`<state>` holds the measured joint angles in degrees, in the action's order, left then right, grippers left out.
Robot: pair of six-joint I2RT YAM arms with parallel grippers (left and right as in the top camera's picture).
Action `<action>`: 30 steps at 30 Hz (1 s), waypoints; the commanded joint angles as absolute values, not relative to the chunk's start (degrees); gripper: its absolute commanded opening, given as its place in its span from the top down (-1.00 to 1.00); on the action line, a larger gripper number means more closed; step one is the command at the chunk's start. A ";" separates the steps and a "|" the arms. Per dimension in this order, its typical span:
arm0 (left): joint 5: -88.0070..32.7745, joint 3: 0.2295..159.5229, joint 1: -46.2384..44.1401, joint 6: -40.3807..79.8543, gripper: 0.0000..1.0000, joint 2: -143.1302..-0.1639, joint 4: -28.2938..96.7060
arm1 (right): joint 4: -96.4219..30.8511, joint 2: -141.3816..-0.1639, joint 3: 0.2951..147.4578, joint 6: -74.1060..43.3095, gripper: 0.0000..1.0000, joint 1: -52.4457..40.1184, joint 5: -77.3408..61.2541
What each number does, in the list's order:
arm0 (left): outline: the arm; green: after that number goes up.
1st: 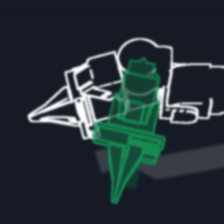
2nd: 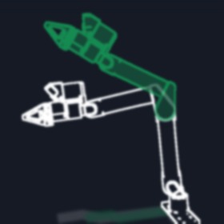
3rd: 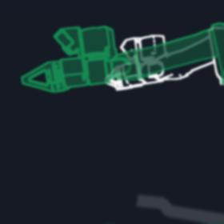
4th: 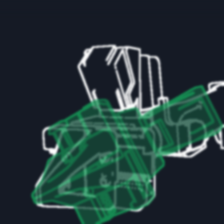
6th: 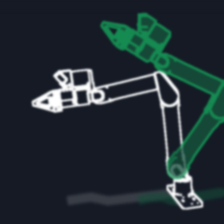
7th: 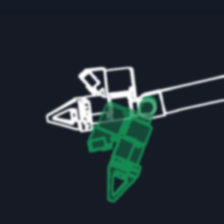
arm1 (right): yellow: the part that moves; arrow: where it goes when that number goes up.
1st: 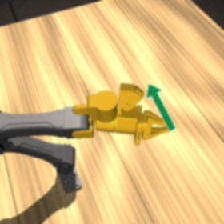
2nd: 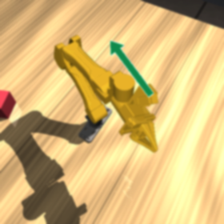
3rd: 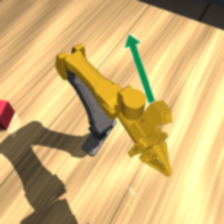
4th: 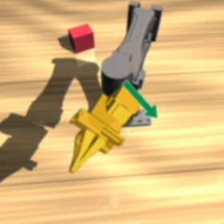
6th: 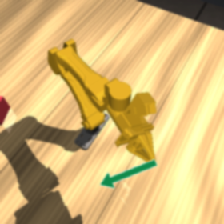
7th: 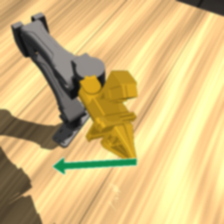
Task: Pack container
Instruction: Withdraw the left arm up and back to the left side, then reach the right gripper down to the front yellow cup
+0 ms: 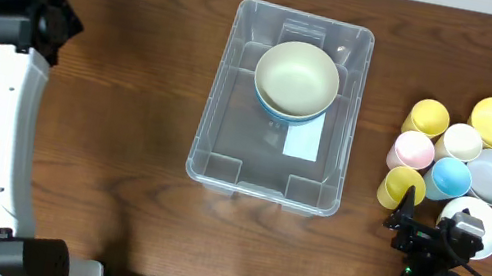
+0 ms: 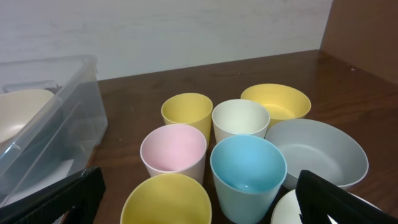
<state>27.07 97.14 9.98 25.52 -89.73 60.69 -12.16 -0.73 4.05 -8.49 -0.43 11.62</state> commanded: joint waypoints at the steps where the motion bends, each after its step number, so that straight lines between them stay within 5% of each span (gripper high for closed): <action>1: 28.05 97.36 12.36 26.04 -0.96 -89.95 60.99 | -12.25 -0.64 3.92 -8.05 -0.98 0.05 11.99; 22: 28.05 97.36 13.32 26.04 -0.96 -89.95 60.99 | -5.41 -0.64 5.02 -9.19 -0.99 -0.01 2.79; 30: 28.08 97.36 13.32 26.04 -0.96 -89.95 60.99 | -21.28 -7.92 20.01 -10.26 -0.99 0.01 5.98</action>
<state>27.22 97.14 13.13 25.54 -89.73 60.73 -18.50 -4.38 13.87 -9.15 -0.43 5.61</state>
